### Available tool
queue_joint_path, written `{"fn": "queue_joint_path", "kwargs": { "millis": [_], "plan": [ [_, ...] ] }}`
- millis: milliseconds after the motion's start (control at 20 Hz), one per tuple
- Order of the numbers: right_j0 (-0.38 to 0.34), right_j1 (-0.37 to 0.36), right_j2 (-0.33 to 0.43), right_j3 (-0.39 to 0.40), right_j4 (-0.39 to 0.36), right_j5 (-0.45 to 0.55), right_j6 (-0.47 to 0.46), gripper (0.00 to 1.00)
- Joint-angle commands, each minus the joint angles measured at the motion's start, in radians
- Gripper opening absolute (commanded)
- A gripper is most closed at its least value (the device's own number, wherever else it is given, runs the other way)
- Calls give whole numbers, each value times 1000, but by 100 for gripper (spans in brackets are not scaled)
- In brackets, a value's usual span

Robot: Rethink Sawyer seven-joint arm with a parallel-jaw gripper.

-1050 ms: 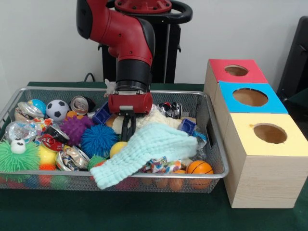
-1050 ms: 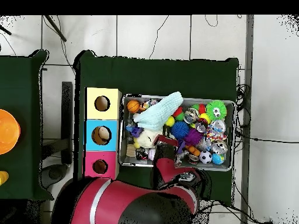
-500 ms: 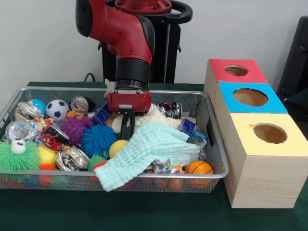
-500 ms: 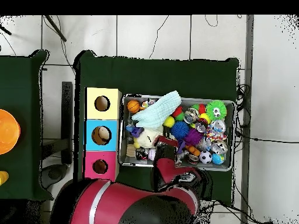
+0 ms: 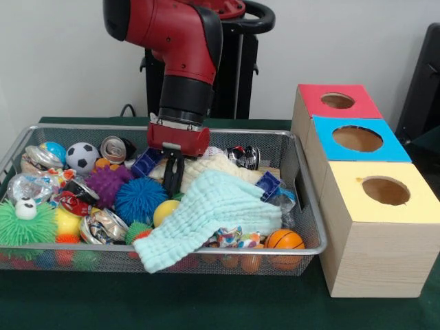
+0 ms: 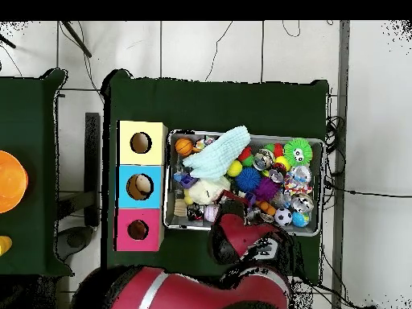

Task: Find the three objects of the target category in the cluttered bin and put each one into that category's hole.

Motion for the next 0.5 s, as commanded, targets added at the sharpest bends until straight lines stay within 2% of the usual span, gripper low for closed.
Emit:
{"fn": "queue_joint_path", "kwargs": {
  "millis": [50, 250, 500],
  "plan": [
    [-147, -229, 278, 63, -95, 431, -40, 0],
    [-186, -290, 321, 83, -73, 567, -106, 0],
    [-177, -290, 316, 76, -82, 593, -95, 0]
  ]
}}
